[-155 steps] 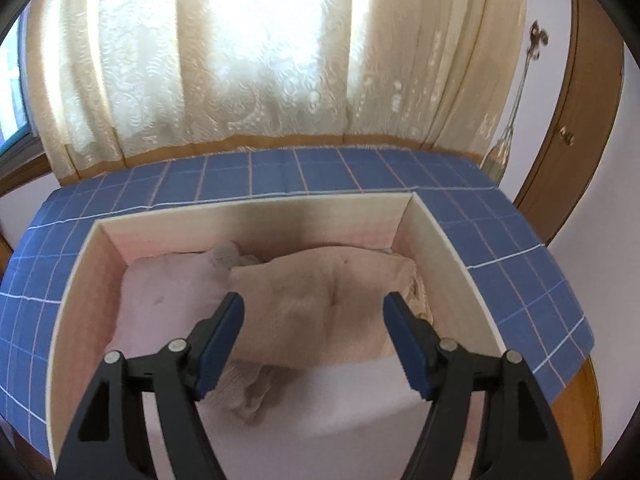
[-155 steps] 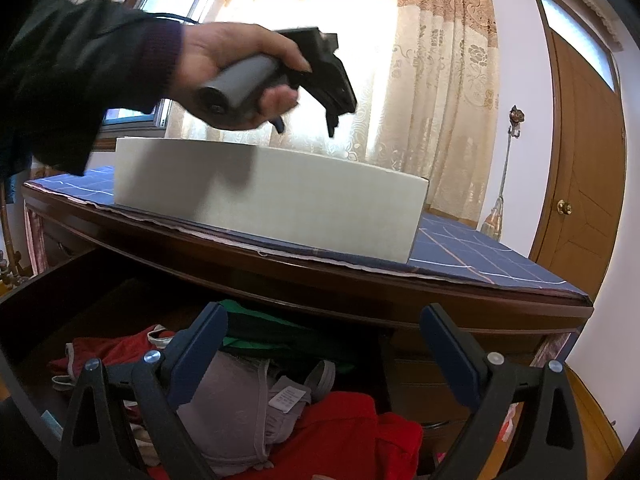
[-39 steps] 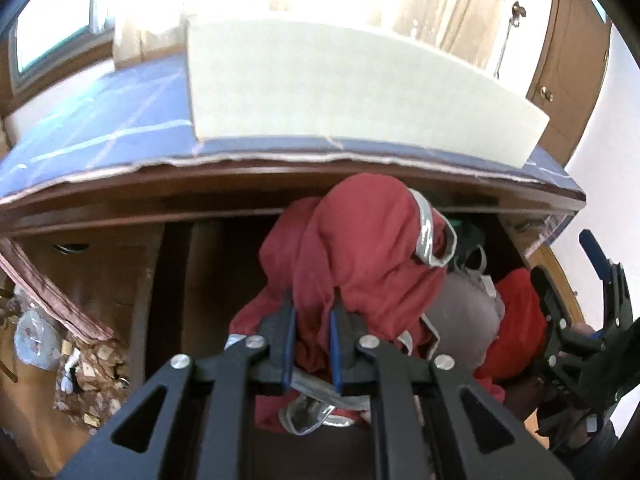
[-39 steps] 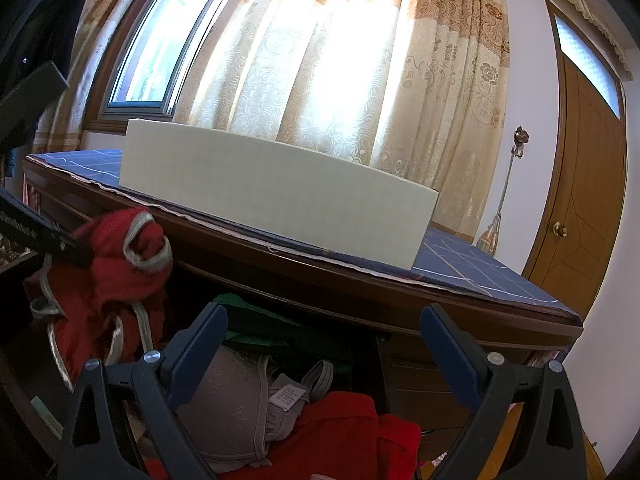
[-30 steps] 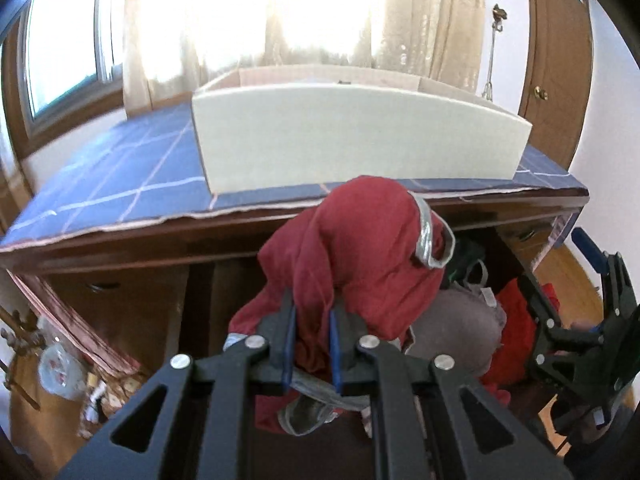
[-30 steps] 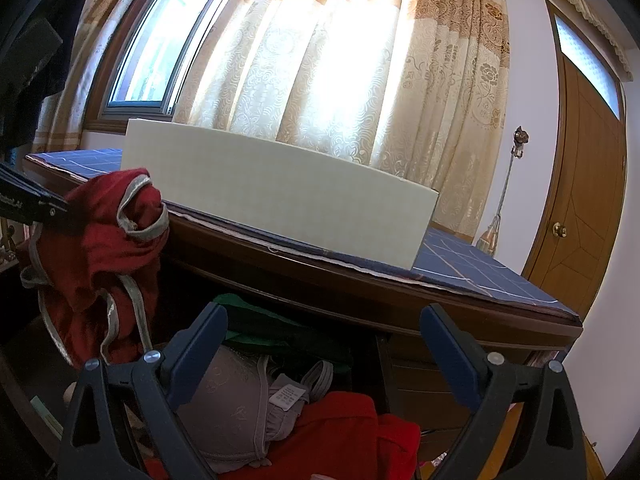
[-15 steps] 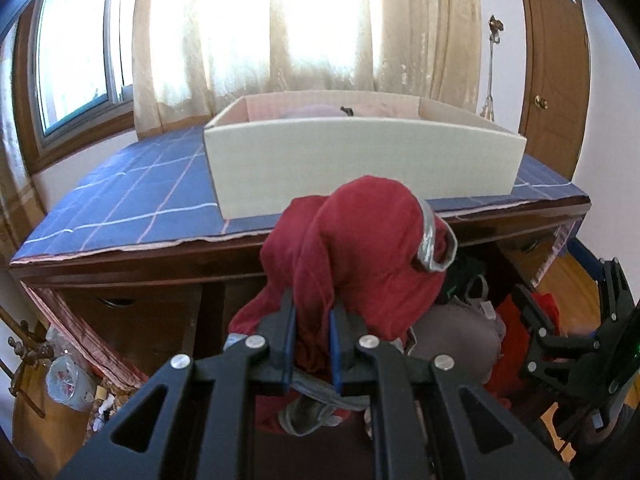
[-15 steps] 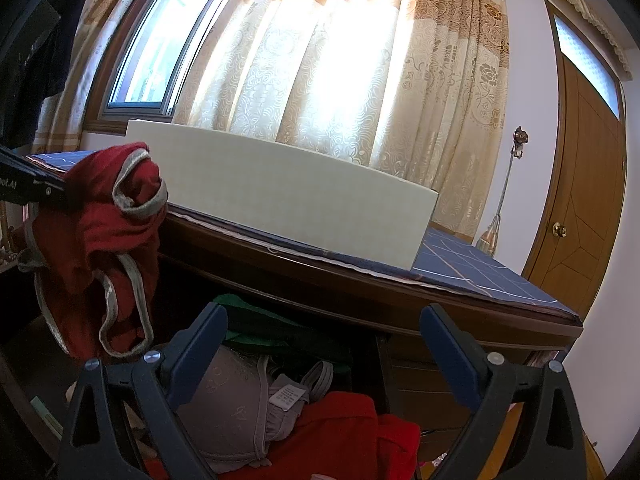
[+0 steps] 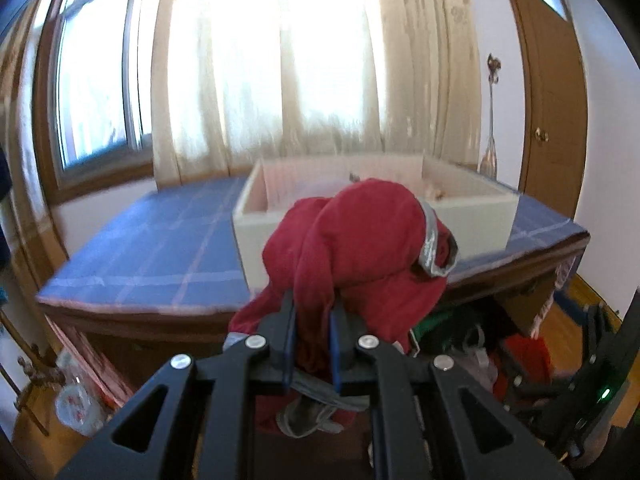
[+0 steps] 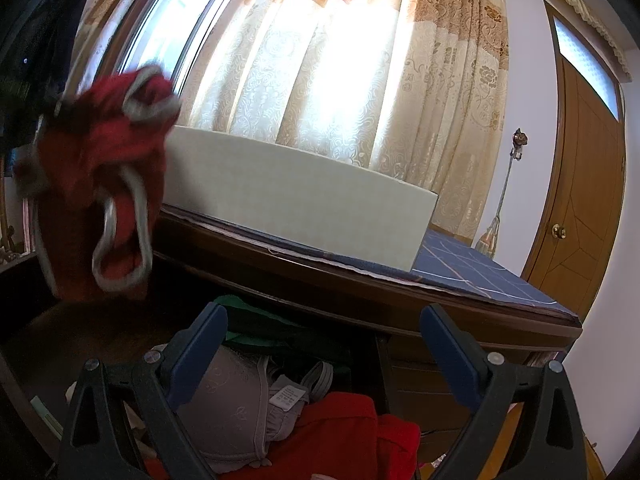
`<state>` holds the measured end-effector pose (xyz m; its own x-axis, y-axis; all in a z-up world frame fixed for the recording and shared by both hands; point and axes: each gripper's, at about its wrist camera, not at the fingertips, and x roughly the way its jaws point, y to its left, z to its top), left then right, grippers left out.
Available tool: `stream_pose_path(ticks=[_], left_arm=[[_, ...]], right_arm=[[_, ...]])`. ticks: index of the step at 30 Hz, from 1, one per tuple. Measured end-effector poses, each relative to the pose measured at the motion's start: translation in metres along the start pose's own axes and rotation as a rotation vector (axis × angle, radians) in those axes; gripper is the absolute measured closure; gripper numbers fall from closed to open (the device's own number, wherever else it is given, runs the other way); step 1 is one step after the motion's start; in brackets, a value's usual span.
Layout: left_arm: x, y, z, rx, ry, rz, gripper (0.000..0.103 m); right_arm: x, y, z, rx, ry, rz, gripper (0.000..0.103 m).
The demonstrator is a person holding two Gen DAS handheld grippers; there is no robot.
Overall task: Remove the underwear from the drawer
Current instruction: 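Carry the red underwear over the cream box and lower it inside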
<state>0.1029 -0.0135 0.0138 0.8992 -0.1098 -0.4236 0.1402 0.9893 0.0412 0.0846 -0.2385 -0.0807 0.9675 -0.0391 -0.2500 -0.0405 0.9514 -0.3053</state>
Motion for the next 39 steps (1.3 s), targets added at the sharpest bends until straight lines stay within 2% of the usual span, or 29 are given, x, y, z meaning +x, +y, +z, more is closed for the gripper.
stream_pose_path(ticks=[11,22,31,39], left_arm=[[-0.009,-0.009,0.072,0.087,-0.125,0.039,0.092],[0.009,-0.005,0.126,0.075,-0.143,0.051,0.092],[0.026,0.003,0.163,0.068,-0.169,0.105,0.092],[0.054,0.006,0.182,0.050,-0.120,0.117,0.092]], right_arm=[[-0.001,-0.001,-0.001,0.001,-0.007,0.002,0.004],[-0.002,0.000,-0.001,0.000,-0.009,0.004,0.004],[-0.002,0.000,-0.001,-0.001,-0.009,0.003,0.005],[-0.002,0.001,-0.001,-0.002,-0.012,0.002,0.004]])
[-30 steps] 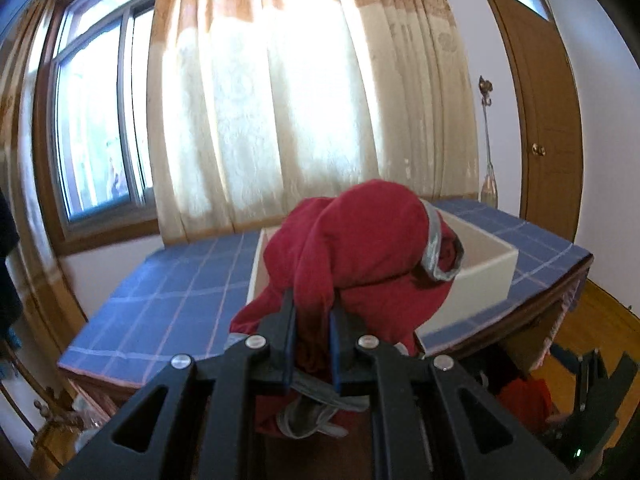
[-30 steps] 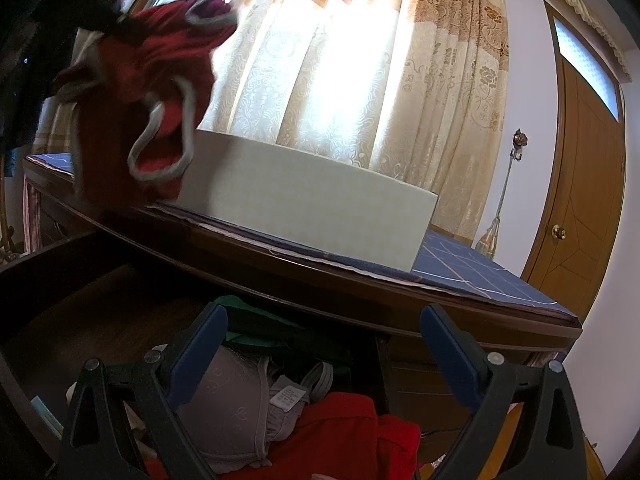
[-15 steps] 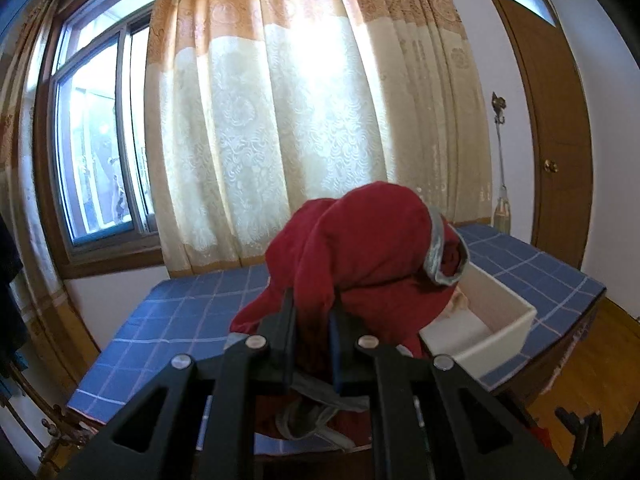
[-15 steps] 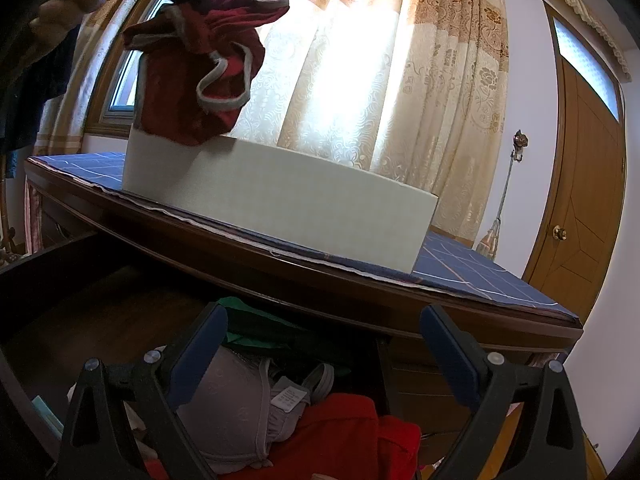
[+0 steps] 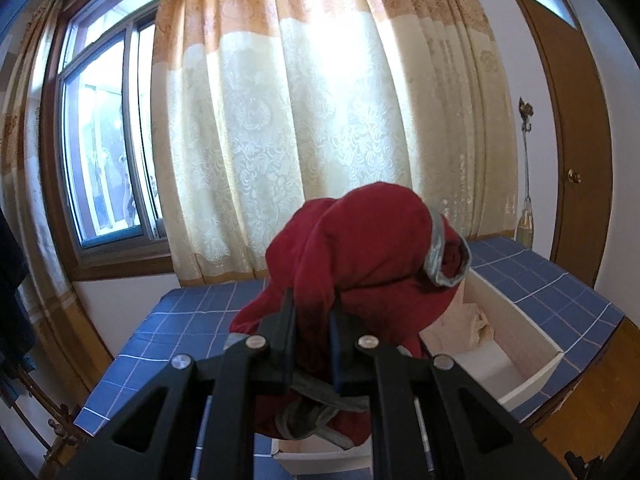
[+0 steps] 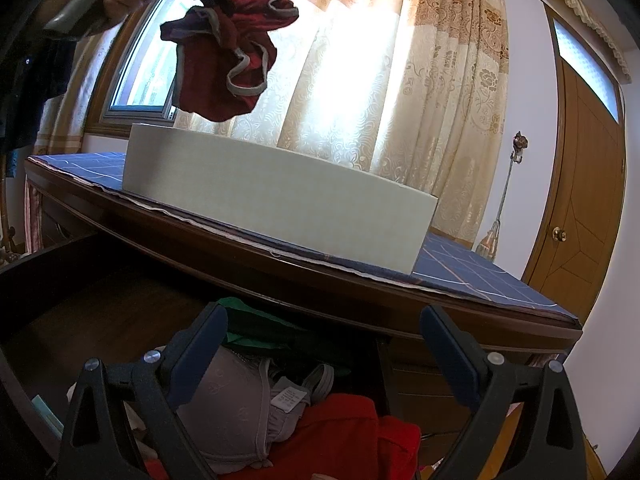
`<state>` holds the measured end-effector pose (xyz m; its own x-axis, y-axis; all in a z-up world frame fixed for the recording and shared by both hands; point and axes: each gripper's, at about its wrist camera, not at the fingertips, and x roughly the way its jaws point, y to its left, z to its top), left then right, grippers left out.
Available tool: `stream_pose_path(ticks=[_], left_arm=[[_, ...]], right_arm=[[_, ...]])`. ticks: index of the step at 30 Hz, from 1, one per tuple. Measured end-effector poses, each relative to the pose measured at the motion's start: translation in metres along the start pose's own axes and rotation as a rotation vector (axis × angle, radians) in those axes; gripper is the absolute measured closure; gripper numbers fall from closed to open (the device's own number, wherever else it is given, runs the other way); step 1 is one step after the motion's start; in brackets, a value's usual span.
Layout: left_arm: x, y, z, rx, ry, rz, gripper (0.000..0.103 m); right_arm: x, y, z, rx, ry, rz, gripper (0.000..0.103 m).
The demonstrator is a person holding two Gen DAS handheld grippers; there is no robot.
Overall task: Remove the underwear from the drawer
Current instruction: 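Carry the red underwear over the cream box and lower it inside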
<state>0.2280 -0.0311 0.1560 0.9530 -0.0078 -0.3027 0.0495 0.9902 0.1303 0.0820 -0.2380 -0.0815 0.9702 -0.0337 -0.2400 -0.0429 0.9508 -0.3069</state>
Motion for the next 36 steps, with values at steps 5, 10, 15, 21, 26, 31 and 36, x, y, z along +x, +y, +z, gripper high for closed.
stream_pose_path(ticks=[5,10,15,21,26,31,36], left_arm=[[0.036,0.001,-0.003,-0.042,0.103,-0.016,0.092],[0.060,0.000,-0.011,-0.040,0.171,-0.005,0.092],[0.074,-0.002,-0.021,-0.042,0.235,-0.009,0.092],[0.086,-0.007,-0.034,-0.027,0.273,-0.008,0.092],[0.092,-0.010,-0.039,-0.021,0.289,-0.007,0.092],[0.097,-0.009,-0.043,-0.012,0.307,-0.002,0.092],[0.105,-0.009,-0.050,-0.010,0.347,-0.006,0.092]], right_arm=[[0.000,0.000,0.001,-0.003,-0.004,0.000,0.005],[-0.002,0.001,0.000,-0.005,-0.009,0.001,0.004],[-0.001,0.001,0.000,-0.005,-0.010,0.000,0.004],[-0.002,0.001,0.000,-0.005,-0.010,0.001,0.004],[-0.002,0.001,0.000,-0.005,-0.010,0.000,0.004],[-0.002,0.001,0.000,-0.006,-0.009,0.000,0.004],[-0.002,0.001,0.000,-0.005,-0.010,0.000,0.004]])
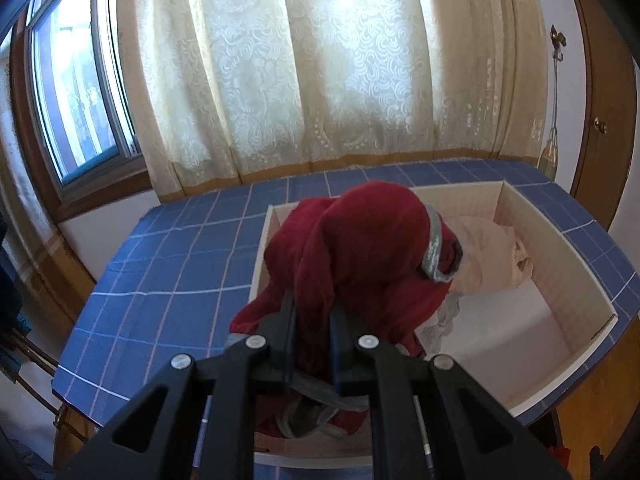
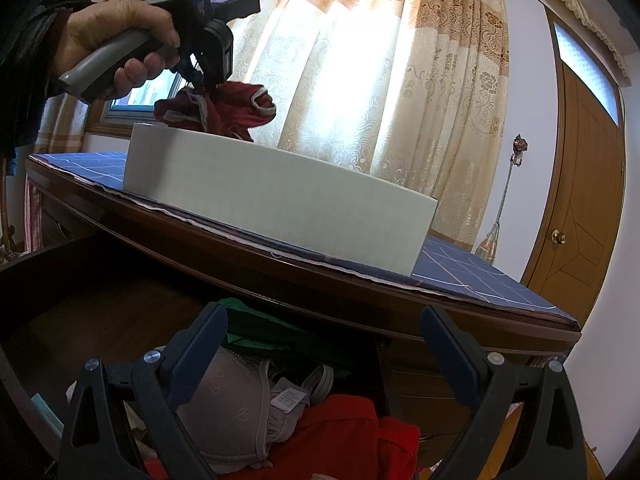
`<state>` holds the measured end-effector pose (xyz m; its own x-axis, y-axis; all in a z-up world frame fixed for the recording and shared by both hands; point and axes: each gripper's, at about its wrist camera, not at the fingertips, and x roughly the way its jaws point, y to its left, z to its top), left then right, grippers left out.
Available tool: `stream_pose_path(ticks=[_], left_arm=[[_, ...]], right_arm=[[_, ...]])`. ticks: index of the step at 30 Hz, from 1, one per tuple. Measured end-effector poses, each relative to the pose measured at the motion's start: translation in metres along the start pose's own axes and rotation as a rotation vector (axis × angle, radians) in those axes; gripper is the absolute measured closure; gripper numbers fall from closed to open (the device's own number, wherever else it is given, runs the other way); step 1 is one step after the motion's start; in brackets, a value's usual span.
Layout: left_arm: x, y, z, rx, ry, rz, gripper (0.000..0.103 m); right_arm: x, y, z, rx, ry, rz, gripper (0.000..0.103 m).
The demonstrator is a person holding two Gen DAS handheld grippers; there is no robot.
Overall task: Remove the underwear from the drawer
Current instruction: 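Carry the red underwear over the cream box and lower it inside, then open the left gripper to release the red underwear into the box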
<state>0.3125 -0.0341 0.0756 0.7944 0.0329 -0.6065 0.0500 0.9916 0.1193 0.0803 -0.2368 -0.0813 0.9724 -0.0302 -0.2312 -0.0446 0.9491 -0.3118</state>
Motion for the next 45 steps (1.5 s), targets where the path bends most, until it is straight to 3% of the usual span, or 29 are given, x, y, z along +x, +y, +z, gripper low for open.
stream_pose_path(ticks=[5,24,36,37,40,41,45], left_arm=[[0.009,-0.001,-0.004,0.008,0.031,-0.004,0.092],[0.064,-0.003,-0.030,0.021,0.278,-0.057,0.092],[0.069,-0.004,-0.034,0.047,0.305,-0.059,0.084],[0.067,-0.006,-0.034,0.057,0.306,-0.058,0.080],[0.063,-0.008,-0.034,0.072,0.294,-0.037,0.046],[0.060,-0.007,-0.034,0.070,0.278,-0.033,0.039],[0.051,-0.004,-0.034,0.075,0.247,-0.042,0.030]], right_arm=[[0.000,0.000,0.000,0.000,0.000,-0.001,0.004],[0.000,0.000,0.000,-0.001,-0.001,-0.001,0.004],[0.000,0.000,0.000,-0.005,-0.001,-0.002,0.004],[0.000,0.000,0.000,-0.005,-0.001,-0.002,0.004],[0.000,0.000,0.000,-0.004,-0.002,-0.002,0.004],[0.000,0.000,0.000,-0.004,-0.003,-0.002,0.004],[-0.001,0.000,0.001,-0.004,-0.006,-0.001,0.004]])
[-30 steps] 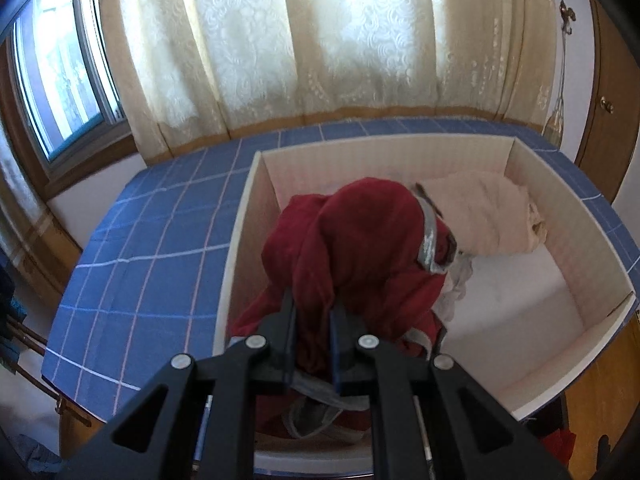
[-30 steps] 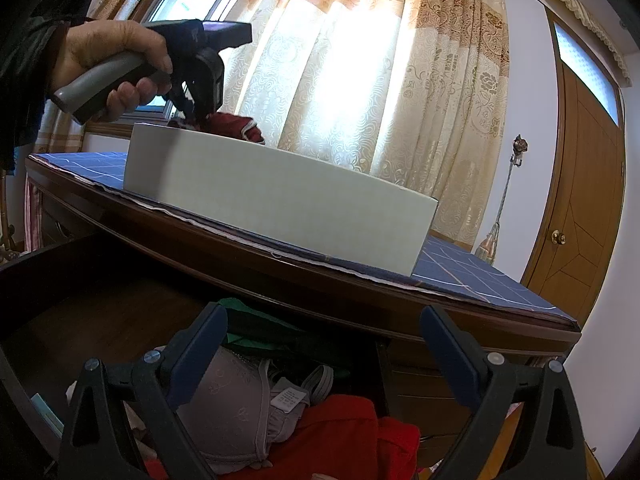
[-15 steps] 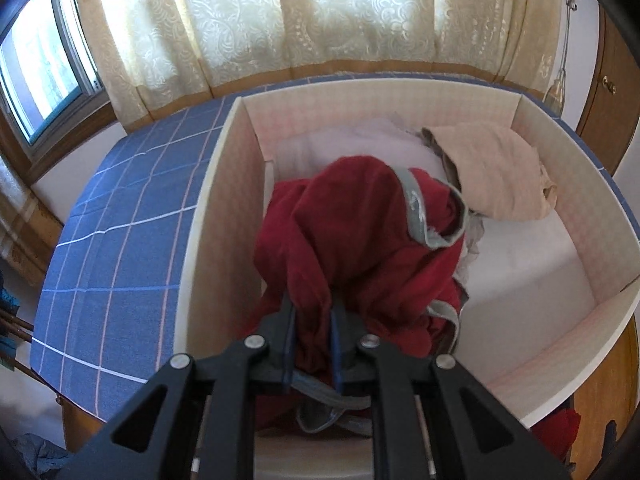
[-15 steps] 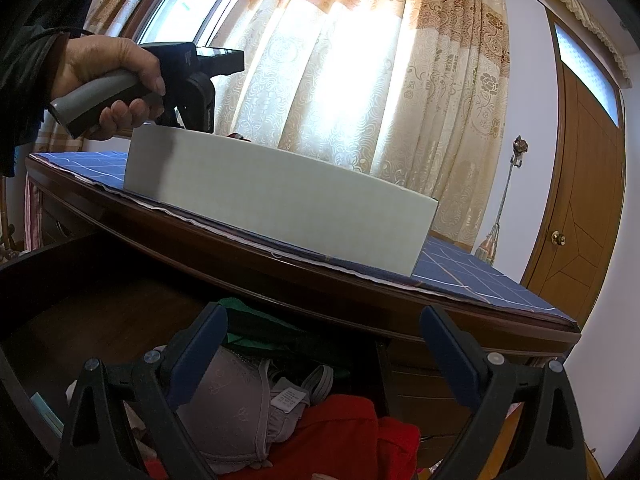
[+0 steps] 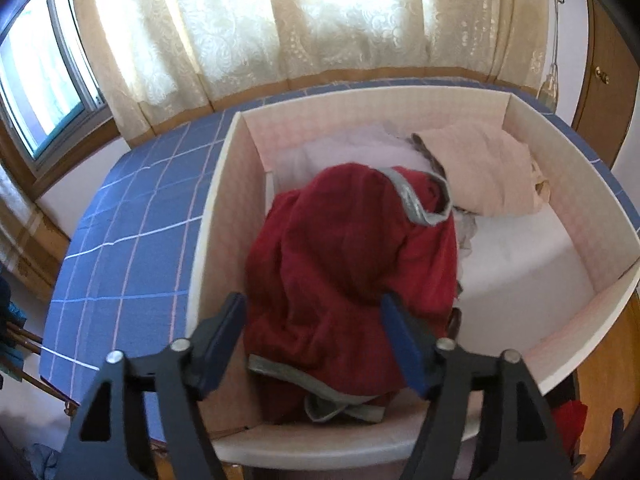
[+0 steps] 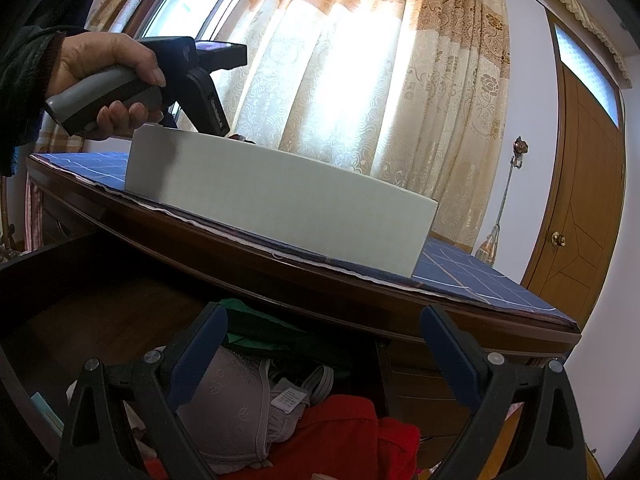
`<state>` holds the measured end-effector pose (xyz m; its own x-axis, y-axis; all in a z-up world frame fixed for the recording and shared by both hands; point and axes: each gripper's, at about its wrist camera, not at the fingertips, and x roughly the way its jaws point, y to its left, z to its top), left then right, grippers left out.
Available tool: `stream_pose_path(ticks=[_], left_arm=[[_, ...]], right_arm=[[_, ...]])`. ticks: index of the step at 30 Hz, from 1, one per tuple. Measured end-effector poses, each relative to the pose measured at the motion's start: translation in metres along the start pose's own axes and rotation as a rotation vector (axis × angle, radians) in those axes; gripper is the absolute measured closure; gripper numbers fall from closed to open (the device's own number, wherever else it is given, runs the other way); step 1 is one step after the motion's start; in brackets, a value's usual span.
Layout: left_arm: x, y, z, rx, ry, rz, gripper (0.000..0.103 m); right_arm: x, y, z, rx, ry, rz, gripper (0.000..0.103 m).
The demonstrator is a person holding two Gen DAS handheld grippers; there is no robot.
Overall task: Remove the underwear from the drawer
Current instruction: 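Open the left gripper to release the red underwear into the box, then move the empty left gripper back down into the open drawer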
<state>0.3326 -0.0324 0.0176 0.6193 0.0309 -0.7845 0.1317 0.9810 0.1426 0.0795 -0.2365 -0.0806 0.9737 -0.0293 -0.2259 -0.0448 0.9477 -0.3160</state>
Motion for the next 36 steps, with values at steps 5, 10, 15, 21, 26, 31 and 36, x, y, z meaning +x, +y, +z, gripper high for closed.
stream_pose_path(ticks=[5,10,15,21,26,31,36], left_arm=[[-0.015,-0.002,-0.004,0.016,-0.045,-0.001,0.029],[-0.028,-0.004,-0.008,0.028,-0.093,0.010,0.008],[-0.039,-0.003,-0.015,0.022,-0.120,0.006,0.008],[-0.066,0.002,-0.047,0.003,-0.184,-0.010,0.008],[-0.076,-0.006,-0.089,0.033,-0.203,-0.025,0.008],[-0.063,-0.024,-0.125,0.071,-0.129,-0.081,0.008],[-0.050,-0.052,-0.154,0.115,-0.068,-0.129,0.008]], right_arm=[[0.000,0.000,0.000,0.000,0.000,0.000,0.004],[-0.001,0.000,0.000,-0.002,-0.002,-0.002,0.004],[-0.002,-0.001,-0.001,0.006,-0.010,0.004,0.004],[-0.003,-0.010,-0.001,0.046,-0.021,-0.012,0.004],[0.000,-0.024,0.000,0.106,-0.006,-0.065,0.004],[0.001,-0.034,0.000,0.142,0.005,-0.100,0.004],[0.001,-0.041,0.000,0.164,0.008,-0.110,0.004]])
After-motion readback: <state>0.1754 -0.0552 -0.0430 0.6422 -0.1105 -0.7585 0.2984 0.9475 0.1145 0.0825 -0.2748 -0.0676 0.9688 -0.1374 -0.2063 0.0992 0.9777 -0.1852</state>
